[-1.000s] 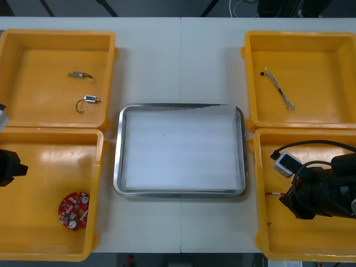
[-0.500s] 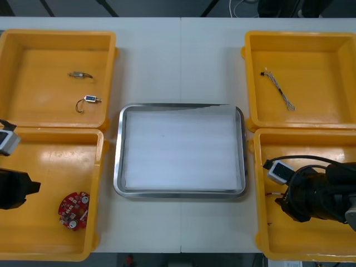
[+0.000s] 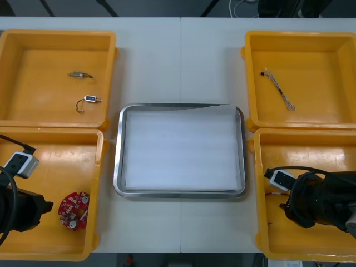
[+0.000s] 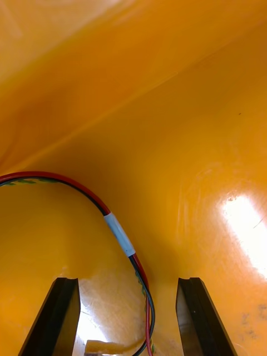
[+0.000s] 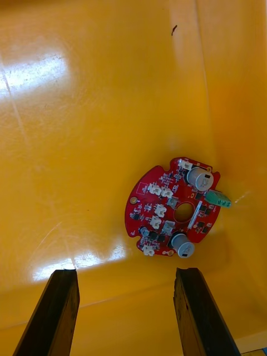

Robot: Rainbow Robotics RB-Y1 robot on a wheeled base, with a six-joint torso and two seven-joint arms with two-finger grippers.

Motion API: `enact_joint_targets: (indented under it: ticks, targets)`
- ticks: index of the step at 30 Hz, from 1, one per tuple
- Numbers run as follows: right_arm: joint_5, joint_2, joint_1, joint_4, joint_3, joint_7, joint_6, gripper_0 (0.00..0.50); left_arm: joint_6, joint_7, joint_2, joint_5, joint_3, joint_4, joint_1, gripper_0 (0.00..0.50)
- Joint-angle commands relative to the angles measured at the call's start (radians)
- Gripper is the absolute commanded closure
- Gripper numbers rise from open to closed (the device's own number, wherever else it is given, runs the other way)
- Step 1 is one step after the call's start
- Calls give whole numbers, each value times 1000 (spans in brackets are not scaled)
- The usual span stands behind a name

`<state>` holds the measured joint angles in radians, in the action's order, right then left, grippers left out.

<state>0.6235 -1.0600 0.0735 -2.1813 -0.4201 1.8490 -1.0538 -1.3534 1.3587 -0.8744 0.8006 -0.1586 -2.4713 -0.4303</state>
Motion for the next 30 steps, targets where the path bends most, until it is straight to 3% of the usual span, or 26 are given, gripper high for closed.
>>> enact_joint_targets:
  ticks: [1,13,18,23,25,26,27,28,30]
  targets:
    - [-8,-38,-9,-6,-26,29,11,0,20,-104,-43,-47,50,-32,-33,0]
    - [-16,-37,-18,25,-57,30,52,0,37,-184,-63,-165,166,-32,-21,0]
    - [-11,-37,-31,51,-71,30,81,0,69,-273,-80,-250,246,-32,-10,0]
    - [-5,-37,-29,52,-75,30,81,0,71,-288,-83,-271,283,-32,2,0]
    - [-5,-37,-29,51,-77,30,81,112,71,-291,-83,-273,286,-32,4,0]
    - [-5,-37,-29,51,-80,32,81,248,71,-293,-83,-273,286,-31,5,0]
    - [-5,-37,-29,51,-80,32,80,444,69,-291,-83,-273,286,-32,8,0]
    - [-4,-37,-29,51,-80,32,80,500,68,-293,-83,-273,284,-32,10,0]
    - [-4,-37,-29,51,-80,32,80,500,40,-293,-84,-268,281,-32,31,0]
